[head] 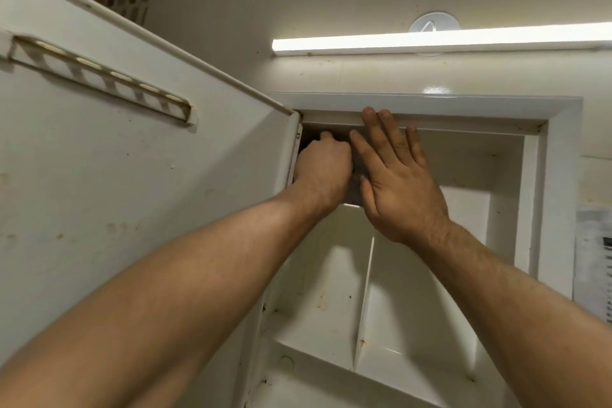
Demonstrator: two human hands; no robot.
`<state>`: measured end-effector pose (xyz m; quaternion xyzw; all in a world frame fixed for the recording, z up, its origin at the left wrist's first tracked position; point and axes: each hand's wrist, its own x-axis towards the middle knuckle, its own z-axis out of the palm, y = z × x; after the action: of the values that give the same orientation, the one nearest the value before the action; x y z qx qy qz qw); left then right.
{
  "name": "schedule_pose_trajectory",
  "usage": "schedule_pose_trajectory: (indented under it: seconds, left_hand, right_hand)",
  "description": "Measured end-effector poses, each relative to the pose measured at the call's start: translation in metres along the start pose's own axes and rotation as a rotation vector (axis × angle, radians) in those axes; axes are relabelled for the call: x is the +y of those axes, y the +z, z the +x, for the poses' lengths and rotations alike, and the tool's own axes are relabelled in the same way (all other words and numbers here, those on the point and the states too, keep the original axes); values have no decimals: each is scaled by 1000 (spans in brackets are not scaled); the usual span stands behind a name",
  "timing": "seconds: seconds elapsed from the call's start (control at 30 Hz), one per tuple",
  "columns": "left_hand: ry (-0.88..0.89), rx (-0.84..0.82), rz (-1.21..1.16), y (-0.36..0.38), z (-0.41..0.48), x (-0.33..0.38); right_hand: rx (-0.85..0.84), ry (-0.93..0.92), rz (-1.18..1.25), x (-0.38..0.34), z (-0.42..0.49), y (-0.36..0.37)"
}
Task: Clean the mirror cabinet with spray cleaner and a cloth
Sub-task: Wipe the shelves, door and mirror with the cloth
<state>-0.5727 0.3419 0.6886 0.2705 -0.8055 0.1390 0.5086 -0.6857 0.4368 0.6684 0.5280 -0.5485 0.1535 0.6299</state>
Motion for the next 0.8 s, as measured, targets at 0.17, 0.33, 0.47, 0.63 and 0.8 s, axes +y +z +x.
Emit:
schedule_pose_trajectory:
  seconds: [0.17, 0.33, 0.47, 0.63, 0.8]
  left_hand:
    - [193, -253, -222, 0, 8, 3]
    - [291, -448, -279, -13, 8, -2]
    - [267, -444, 216, -20, 12, 9]
    - [212, -279, 491, -9, 4, 2]
    - [-19, -351, -114, -22, 12, -13]
  right_hand:
    - [58, 20, 179, 0, -2, 3]
    - [88, 19, 258, 2, -4, 5]
    - [80, 28, 231, 2, -4, 2]
    - [60, 31, 211, 2, -5, 2]
    - [90, 33, 251, 2, -5, 7]
